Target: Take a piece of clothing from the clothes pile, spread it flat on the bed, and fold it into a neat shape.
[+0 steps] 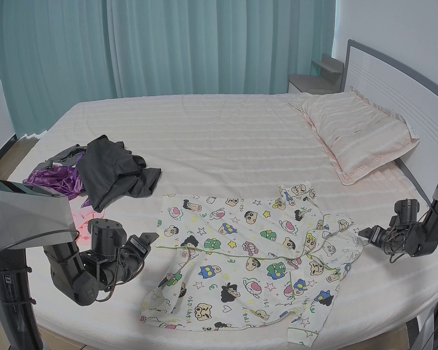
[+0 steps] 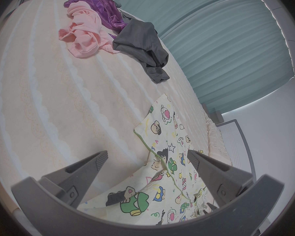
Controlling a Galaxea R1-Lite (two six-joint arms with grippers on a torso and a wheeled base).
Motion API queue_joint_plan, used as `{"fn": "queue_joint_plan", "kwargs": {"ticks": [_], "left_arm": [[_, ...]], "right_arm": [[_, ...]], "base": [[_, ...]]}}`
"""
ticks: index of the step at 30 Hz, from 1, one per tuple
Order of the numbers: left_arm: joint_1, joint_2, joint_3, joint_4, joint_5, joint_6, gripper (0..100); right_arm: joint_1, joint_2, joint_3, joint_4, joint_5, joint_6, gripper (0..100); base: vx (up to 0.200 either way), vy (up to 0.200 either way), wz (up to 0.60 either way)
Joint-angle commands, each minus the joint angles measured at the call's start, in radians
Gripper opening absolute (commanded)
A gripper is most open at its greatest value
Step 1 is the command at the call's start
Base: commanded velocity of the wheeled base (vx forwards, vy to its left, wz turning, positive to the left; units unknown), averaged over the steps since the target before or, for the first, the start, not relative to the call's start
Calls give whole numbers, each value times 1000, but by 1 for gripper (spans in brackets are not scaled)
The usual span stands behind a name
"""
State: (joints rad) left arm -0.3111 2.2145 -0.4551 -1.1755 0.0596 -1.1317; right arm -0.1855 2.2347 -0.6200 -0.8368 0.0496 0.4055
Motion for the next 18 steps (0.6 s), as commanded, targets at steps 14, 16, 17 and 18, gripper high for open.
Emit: {"fn": "queue_joint_plan", "kwargs": {"ticks": [14,16,17,18], "left_arm": [[-49,-36,41,-3,-6,-66,100],[-57,-33,41,-3,-6,-68,100],[-59,-33,42,-3,-6,-68,100],[-60,-33,42,-3,-6,-68,100]], "right_arm": [[356,-282,256,-48,-108,463,100],[377,-279,290,-87,-109,489,100],[393,-274,319,-131,-111,496,100],[400,-271,341,-163,-109,501,100]], "base": [[-71,0,0],[-200,0,0],[-200,0,0],[-200,0,0]]}}
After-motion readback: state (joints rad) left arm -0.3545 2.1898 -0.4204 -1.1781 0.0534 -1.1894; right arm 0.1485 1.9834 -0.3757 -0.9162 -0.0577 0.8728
